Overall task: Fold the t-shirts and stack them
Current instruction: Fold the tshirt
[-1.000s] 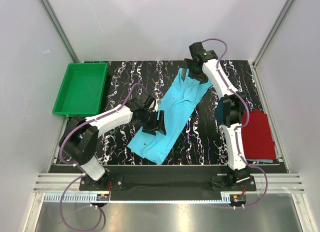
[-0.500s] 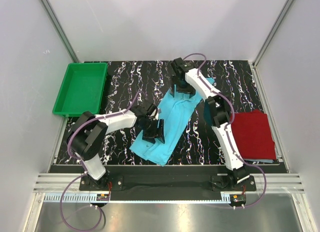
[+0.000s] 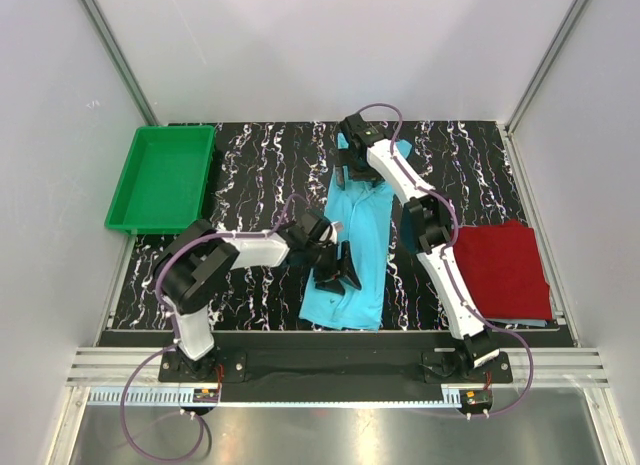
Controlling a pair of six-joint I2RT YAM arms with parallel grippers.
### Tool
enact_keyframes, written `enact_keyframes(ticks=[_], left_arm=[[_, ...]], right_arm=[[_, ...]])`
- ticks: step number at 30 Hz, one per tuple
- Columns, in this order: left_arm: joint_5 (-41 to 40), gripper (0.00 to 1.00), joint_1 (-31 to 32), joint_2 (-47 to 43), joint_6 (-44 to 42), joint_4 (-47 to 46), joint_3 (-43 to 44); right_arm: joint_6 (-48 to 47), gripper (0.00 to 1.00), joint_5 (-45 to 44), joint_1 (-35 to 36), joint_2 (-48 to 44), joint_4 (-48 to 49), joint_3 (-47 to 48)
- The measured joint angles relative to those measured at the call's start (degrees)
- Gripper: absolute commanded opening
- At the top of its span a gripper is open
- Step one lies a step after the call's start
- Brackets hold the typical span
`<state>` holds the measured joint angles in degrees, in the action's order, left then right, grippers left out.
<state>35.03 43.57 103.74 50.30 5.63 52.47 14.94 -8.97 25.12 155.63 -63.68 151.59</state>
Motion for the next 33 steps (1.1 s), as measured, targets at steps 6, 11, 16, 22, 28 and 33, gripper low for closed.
enact_keyframes(ticks=[6,11,16,22,28,33], left_arm=[[0.6,0.63,0.2,4.6,2.6,-2.8,4.8],[0.6,0.63,0.0,6.3,3.1,-3.9,6.7],[0.2,0.64,-0.9,6.2,2.5,-3.8,6.7],[-2.5,0.64,-0.2,2.2,1.4,1.7,6.7],[-3.9,0.64,2.2,-9.9,2.3,5.6,5.3],[-4.7,0.64,2.6,-19.9,1.7,9.3,3.1]], right_arm=[[-3.5,1.0,0.8,0.0,2.7,3.2,4.2],[-5.8,1.0,1.4,-0.3,3.9,7.5,5.6],[-6.5,1.0,2.8,-0.9,4.5,9.9,6.6],[-6.5,1.0,3.1,-1.5,2.1,11.5,2.8],[-4.0,1.0,3.1,-1.6,-9.4,8.2,-6.0],[-1.5,1.0,9.1,-2.1,-27.1,6.9,-18.8]])
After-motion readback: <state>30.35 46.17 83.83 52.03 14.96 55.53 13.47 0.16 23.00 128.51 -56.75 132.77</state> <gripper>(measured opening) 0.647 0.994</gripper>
